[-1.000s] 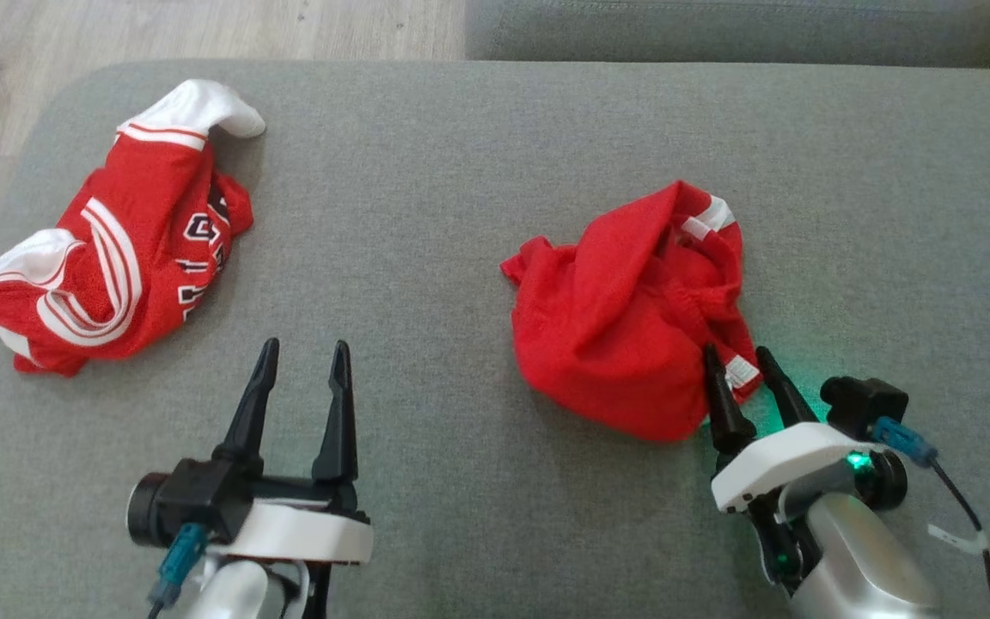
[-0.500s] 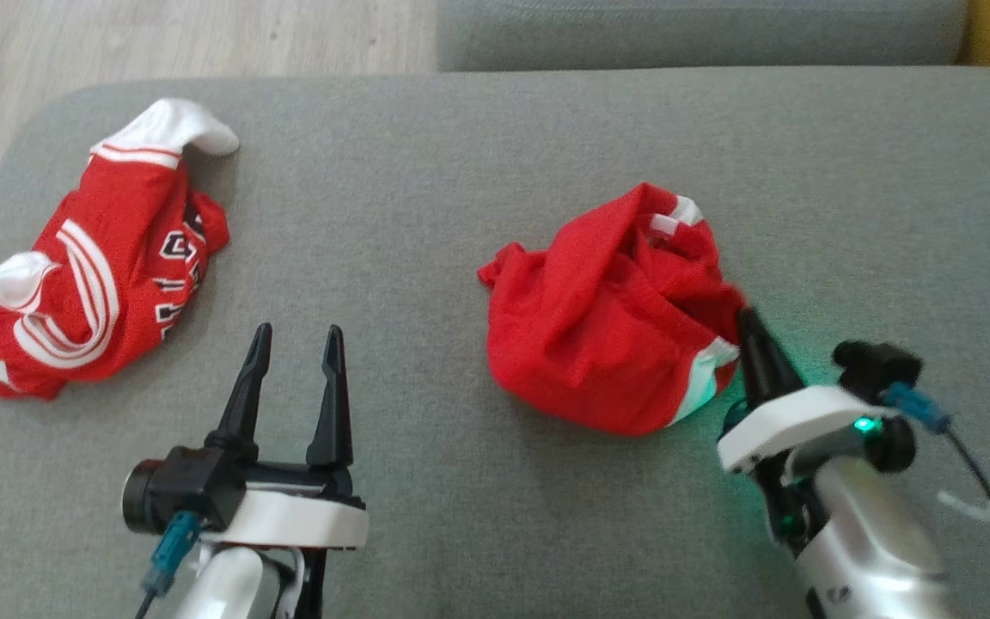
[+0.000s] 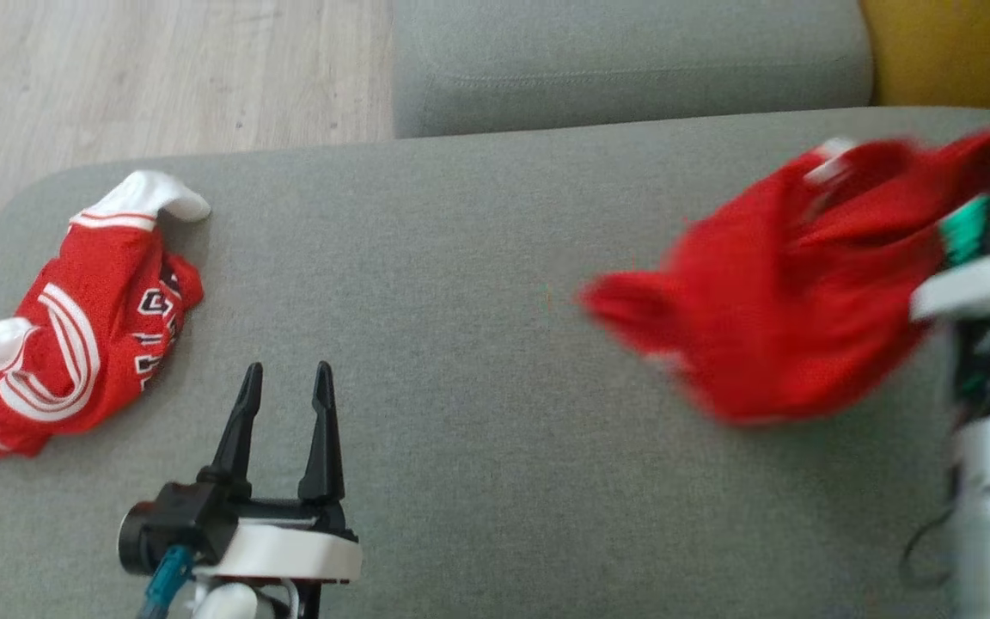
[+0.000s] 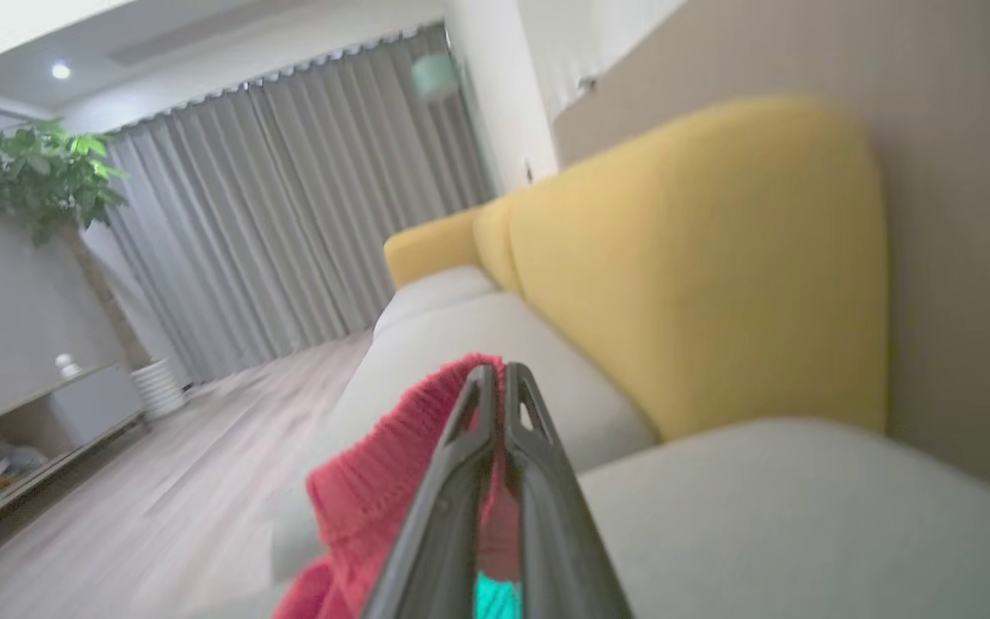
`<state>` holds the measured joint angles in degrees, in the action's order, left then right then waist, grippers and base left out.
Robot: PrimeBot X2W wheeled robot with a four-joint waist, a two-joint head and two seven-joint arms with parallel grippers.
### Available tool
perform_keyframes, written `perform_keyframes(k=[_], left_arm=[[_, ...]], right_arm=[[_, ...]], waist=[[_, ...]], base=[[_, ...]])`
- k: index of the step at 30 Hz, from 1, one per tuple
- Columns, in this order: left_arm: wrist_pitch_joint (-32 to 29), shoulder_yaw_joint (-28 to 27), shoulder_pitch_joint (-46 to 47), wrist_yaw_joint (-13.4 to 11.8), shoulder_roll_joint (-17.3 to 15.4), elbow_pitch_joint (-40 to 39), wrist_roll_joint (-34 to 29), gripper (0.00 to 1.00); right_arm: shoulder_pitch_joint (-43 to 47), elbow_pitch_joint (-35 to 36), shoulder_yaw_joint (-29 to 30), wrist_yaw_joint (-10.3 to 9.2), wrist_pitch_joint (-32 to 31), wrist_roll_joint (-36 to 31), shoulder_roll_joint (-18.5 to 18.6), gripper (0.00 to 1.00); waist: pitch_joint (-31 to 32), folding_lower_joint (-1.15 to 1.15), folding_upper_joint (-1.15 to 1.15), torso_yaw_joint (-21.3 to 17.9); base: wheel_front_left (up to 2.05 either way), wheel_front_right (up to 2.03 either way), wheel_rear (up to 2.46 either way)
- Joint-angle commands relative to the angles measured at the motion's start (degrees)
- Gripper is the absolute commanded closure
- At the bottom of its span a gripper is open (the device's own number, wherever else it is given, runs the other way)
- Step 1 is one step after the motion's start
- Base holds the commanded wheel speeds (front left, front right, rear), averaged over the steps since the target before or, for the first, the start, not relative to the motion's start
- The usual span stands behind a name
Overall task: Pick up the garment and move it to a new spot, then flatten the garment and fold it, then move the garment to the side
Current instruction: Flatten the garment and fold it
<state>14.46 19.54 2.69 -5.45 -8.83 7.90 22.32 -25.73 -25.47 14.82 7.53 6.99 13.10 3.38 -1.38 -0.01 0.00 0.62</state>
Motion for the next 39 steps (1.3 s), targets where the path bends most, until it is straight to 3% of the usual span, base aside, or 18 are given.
perform_keyframes(k=[1,6,12,17,18,26,27,28,32,39], left_arm=[[0.5,-2.5,1.4,0.4,0.1,-2.0,-0.6,0.0],[0.5,-2.8,0.8,1.0,1.0,-2.1,-0.6,0.0],[0.5,-3.0,0.2,1.8,1.8,-2.2,-0.9,0.0],[0.5,-3.1,0.9,2.5,2.2,-1.9,-1.3,0.0],[0.5,-3.1,0.9,2.5,2.2,-1.9,-1.3,0.0],[0.5,-3.0,2.5,3.0,2.6,-1.1,-1.8,0.0],[0.5,-3.1,2.5,3.1,2.7,-1.0,-1.9,0.0],[0.5,-3.2,2.5,3.1,2.7,-0.9,-1.9,0.0],[0.5,-3.9,2.5,3.1,2.8,-0.8,-2.0,0.0],[0.5,-5.0,2.5,3.2,3.5,-1.1,-2.2,0.0]], right_arm=[[-7.1,5.5,1.6,-0.04,-1.9,-2.7,1.8,1.0],[-13.8,14.0,4.3,-0.04,-5.8,-8.9,2.4,1.0],[-9.2,19.4,-6.9,-0.04,-9.7,-10.0,-0.2,1.0],[1.1,14.8,-19.6,-0.04,-7.4,-1.8,-0.5,1.0],[1.1,14.8,-19.6,-0.04,-7.4,-1.8,-0.5,1.0],[8.8,3.1,-38.0,-0.04,1.1,10.1,-0.5,1.0],[8.7,2.7,-40.3,-0.04,1.9,11.3,-0.5,0.66],[8.4,2.5,-42.7,-0.04,2.3,12.4,-0.5,0.0],[6.5,2.3,-48.0,-0.04,2.8,14.3,-0.5,0.0],[3.1,1.4,-42.7,-0.04,3.3,12.7,-0.5,0.0]], waist=[[0.8,0.01,0.0,-0.3],[1.7,0.01,0.0,0.3],[1.1,0.01,0.0,1.9],[-0.3,0.01,0.0,3.9],[-0.3,0.01,0.0,3.9],[-2.2,0.01,0.0,6.4],[-2.3,0.01,0.0,6.4],[-2.4,0.01,0.0,6.4],[-2.5,0.01,0.0,5.7],[-1.6,0.01,0.0,2.4]], base=[[0.0,0.0,0.0],[0.0,0.0,0.0],[0.0,0.0,0.0],[0.0,0.0,0.0],[0.0,0.0,0.0],[0.0,0.0,0.0],[0.0,0.0,0.0],[0.0,0.0,0.0],[0.0,0.0,0.0],[0.0,0.0,0.0]])
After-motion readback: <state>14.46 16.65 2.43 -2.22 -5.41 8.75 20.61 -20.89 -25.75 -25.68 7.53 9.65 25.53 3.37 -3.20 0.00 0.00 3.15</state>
